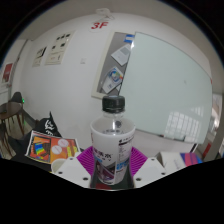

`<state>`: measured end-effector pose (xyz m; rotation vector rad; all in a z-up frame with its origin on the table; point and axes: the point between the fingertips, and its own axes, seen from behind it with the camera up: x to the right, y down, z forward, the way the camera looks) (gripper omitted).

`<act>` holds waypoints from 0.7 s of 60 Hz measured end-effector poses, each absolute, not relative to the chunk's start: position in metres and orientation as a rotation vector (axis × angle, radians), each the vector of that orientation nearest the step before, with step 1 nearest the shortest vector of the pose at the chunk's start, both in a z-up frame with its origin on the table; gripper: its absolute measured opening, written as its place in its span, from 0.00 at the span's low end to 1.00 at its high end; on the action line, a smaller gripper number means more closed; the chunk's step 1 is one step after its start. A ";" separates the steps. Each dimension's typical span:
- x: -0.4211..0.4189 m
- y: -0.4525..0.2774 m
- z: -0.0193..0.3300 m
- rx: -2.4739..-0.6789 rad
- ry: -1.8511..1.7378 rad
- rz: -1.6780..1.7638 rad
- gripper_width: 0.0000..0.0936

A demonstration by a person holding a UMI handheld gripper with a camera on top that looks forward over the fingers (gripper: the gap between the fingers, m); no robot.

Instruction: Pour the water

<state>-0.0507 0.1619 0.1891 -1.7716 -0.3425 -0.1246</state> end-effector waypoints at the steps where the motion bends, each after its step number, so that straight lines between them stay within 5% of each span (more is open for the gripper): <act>1: -0.044 0.163 0.186 -1.785 -0.338 -0.106 0.43; 23: -0.021 0.166 0.053 -1.964 -0.154 0.067 0.44; 29: -0.019 0.161 0.056 -1.908 -0.138 0.063 0.45; 37: -0.018 0.164 0.054 -1.927 -0.099 0.074 0.60; 42: -0.015 0.153 0.033 -2.042 -0.076 0.071 0.91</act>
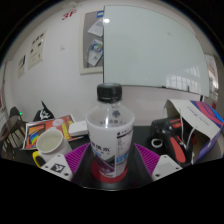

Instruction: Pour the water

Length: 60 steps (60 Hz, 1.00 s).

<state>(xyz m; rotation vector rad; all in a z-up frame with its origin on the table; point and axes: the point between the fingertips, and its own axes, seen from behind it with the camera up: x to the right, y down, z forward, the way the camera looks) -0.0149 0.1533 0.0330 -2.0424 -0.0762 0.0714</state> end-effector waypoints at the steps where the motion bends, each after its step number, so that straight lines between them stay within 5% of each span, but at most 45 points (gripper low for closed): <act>1: -0.013 0.151 0.032 -2.055 -0.068 0.065 0.89; 16: -0.007 0.073 0.074 -2.076 -0.058 -0.044 0.90; 36: -0.040 -0.133 0.162 -2.050 -0.085 -0.158 0.90; 60: -0.062 -0.272 0.187 -2.073 -0.041 -0.166 0.90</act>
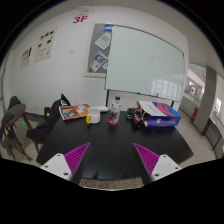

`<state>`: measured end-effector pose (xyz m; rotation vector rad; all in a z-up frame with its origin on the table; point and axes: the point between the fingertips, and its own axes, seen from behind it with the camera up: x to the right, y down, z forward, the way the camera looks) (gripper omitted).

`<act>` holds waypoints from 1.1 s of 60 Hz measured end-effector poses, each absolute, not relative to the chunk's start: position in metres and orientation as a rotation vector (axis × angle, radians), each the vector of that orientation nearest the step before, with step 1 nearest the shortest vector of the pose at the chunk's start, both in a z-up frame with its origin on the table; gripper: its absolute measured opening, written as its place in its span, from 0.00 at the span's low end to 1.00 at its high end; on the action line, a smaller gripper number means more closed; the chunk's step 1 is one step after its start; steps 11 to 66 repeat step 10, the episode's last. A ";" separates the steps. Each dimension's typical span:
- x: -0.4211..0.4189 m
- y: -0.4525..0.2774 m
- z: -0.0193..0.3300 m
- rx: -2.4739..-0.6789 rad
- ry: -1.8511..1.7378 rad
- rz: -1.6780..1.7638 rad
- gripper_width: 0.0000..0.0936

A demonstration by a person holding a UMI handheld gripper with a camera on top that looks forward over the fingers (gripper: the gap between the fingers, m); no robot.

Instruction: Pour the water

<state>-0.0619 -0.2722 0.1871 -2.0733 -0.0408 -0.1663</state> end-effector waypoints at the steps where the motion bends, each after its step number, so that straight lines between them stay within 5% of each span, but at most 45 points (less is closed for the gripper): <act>1: -0.063 -0.274 0.188 -2.072 -0.041 -0.165 0.90; 66: -0.071 -0.282 0.195 -2.064 -0.055 -0.156 0.90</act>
